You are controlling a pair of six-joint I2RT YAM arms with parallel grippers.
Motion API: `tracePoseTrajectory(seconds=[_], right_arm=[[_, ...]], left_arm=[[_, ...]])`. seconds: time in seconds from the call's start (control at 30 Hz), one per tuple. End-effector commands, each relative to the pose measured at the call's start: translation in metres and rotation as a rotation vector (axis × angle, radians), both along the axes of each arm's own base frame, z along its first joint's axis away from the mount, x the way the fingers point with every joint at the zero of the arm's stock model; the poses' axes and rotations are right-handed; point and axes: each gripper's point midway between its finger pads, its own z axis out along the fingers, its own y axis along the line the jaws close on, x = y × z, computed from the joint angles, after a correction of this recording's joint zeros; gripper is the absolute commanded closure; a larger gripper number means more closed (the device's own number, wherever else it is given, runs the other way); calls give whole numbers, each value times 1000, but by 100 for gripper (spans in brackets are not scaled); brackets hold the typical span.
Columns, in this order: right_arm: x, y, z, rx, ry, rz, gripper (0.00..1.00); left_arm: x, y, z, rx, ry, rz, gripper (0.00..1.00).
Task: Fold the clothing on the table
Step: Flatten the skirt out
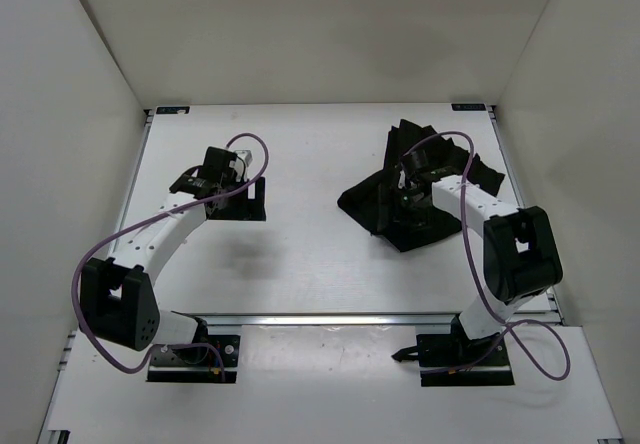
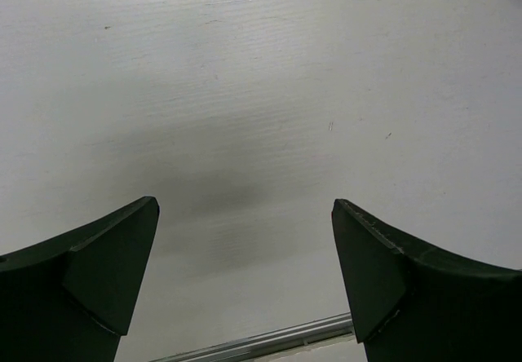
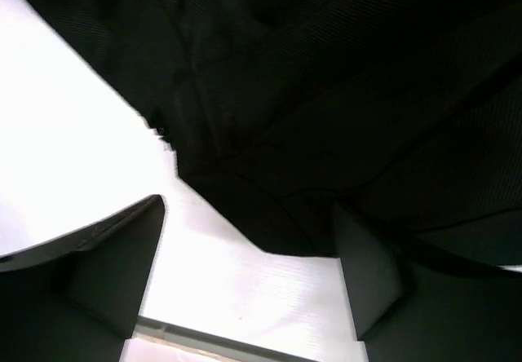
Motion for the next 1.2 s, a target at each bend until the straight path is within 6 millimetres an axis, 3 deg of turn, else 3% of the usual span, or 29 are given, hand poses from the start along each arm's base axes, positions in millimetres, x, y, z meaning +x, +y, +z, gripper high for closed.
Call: tracePoseTrajectory(seconds=[0.0,0.13,0.17,0.23,0.27,0.33,0.53,0.63,0.67,0.7,0.77,0.83,0.93,1.03,1.17], right_arm=[[5,-4,-12,-17,-1,-52,25],[9,-7,-13,-38,-7,-57,54],[15,-14,-12,-49,-18,-78,70],[16,-19,-13,-58,8,-91,91],[27,-21,-4,-52,-20,-100,100],[32,-25,3,-74,-16,-96,100],[83,-33,78,-127,-221,-81,100],[93,-34,93,-102,-239,-95,100],[91,-38,90,-108,-212,-106,94],[89,-38,80,-121,-181,-111,76],[75,-37,66,-150,-108,-112,51],[62,-35,54,-188,-64,-111,33],[41,-22,45,-187,-22,-118,20],[27,-11,31,-117,2,-127,19],[29,-14,17,-105,8,-164,19]], left_arm=[[1,-4,8,-25,-39,-28,1],[0,0,6,-18,-39,-28,1],[0,1,7,-21,-41,-23,1],[1,2,6,-13,-42,-26,1],[1,1,9,-16,-47,-27,1],[2,-2,7,-24,-47,-37,1],[5,-20,1,-91,-37,-70,1],[7,-26,-2,-113,-29,-79,1],[11,-28,1,-120,-42,-78,1],[10,-30,1,-129,-37,-83,1],[13,-26,3,-132,-48,-70,2],[12,-23,0,-116,-49,-64,2],[12,-20,2,-120,-55,-59,2],[8,-19,-4,-118,-34,-59,2],[8,-23,-4,-109,-41,-84,2]])
